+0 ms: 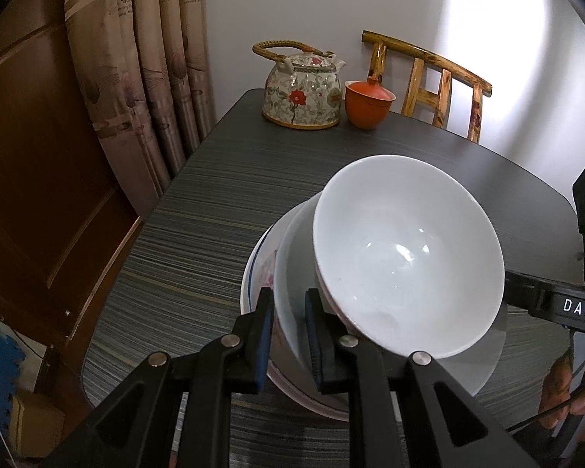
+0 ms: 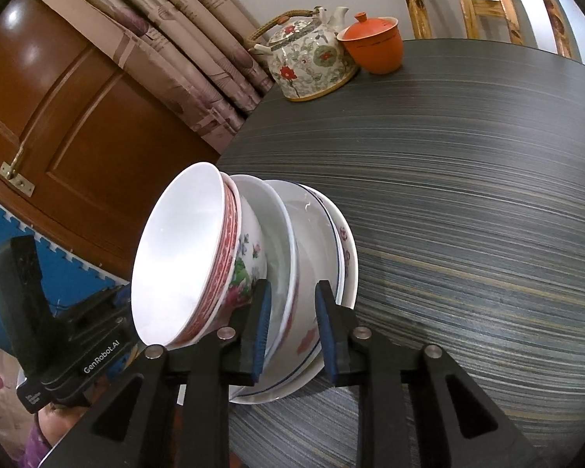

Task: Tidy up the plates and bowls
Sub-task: 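Lift the nested bowl stack with both grippers and lower it onto the flower plates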

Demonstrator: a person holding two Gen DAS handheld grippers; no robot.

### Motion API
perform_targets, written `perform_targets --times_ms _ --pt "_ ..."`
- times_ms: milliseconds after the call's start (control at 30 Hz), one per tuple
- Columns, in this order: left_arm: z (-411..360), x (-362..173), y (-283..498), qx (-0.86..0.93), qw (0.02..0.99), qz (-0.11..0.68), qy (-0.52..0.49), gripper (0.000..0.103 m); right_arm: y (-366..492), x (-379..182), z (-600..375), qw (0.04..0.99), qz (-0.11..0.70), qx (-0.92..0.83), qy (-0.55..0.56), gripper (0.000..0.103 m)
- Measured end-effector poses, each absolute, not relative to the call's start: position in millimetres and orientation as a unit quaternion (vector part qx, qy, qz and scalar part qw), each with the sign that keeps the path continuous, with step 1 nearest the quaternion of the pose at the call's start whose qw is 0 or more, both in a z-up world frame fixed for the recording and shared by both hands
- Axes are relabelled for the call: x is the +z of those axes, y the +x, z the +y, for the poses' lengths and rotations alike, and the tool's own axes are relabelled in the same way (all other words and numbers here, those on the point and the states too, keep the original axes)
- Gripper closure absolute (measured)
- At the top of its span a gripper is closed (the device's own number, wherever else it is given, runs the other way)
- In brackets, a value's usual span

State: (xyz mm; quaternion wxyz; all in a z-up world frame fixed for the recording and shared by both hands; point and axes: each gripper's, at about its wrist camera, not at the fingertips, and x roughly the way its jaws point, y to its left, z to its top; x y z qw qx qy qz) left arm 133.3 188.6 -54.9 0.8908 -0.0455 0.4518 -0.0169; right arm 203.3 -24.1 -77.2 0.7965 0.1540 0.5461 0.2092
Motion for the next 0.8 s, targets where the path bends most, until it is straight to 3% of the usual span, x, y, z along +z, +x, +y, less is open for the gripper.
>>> perform_targets --times_ms 333,567,800 --pt "188.9 -47.9 128.0 -0.006 0.896 0.442 -0.034 0.087 197.8 -72.8 -28.1 0.801 0.538 0.21 0.156 0.079" --pt "190.5 -38.6 122.2 0.005 0.9 0.435 -0.025 0.085 190.8 -71.4 -32.9 0.805 0.534 0.205 0.155 0.065" --pt "186.6 -25.4 111.8 0.01 0.905 0.424 -0.018 0.085 180.7 -60.4 -36.0 0.815 0.522 0.201 0.151 0.064"
